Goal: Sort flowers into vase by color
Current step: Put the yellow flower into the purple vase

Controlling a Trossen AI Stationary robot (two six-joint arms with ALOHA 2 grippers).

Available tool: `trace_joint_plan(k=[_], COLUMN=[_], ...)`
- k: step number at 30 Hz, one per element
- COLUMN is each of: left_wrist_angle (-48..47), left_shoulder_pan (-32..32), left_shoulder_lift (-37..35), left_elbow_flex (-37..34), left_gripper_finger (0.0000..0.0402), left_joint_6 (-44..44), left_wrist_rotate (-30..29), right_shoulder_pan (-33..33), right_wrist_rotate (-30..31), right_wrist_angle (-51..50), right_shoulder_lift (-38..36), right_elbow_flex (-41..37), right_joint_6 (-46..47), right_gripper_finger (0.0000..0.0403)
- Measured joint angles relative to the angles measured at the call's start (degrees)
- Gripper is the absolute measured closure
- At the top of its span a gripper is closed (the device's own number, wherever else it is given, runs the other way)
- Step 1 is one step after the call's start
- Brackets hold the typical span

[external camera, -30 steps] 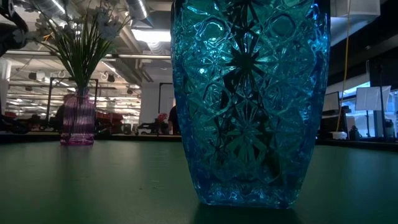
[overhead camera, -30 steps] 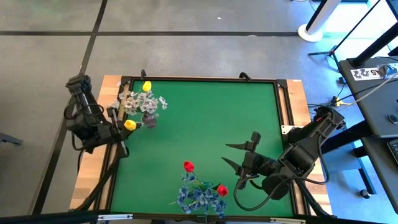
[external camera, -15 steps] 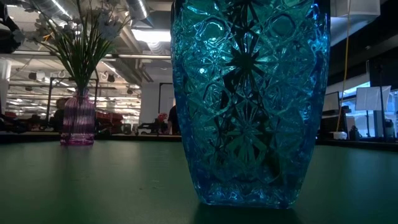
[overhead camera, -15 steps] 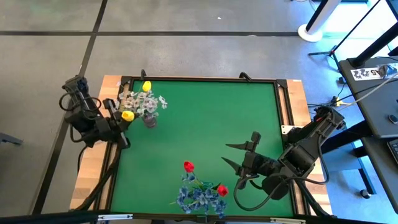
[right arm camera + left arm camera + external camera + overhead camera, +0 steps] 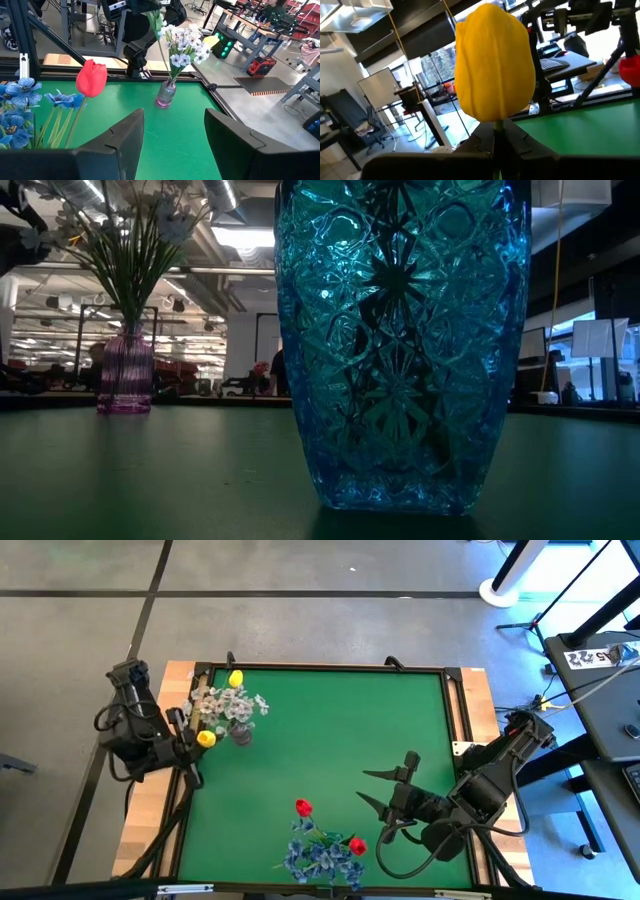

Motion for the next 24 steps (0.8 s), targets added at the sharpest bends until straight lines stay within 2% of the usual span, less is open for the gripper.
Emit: trace_joint_plan(k=[12, 24], left_wrist_angle=[-2.14, -4.86], left_shoulder_pan=[1.91, 4.80], left_shoulder_lift=[-0.78, -2.68], left_elbow_flex=[1.02, 1.02], left_gripper_finger=[0.0400, 0.0400], left_joint_6=[-0.86, -3.01], left_wrist_rotate=[-1.54, -1.93], right_shoulder_pan=[-0.77, -3.89], right_wrist_rotate=[-0.18, -4.22], right_wrist_angle=[-0.02, -0.07], right_shoulder_lift=[0.00, 0.00], right_elbow_flex=[0.00, 0.00], right_joint_6=[-0.03, -0.20], right_gripper_finger=[0.0194, 0.0194])
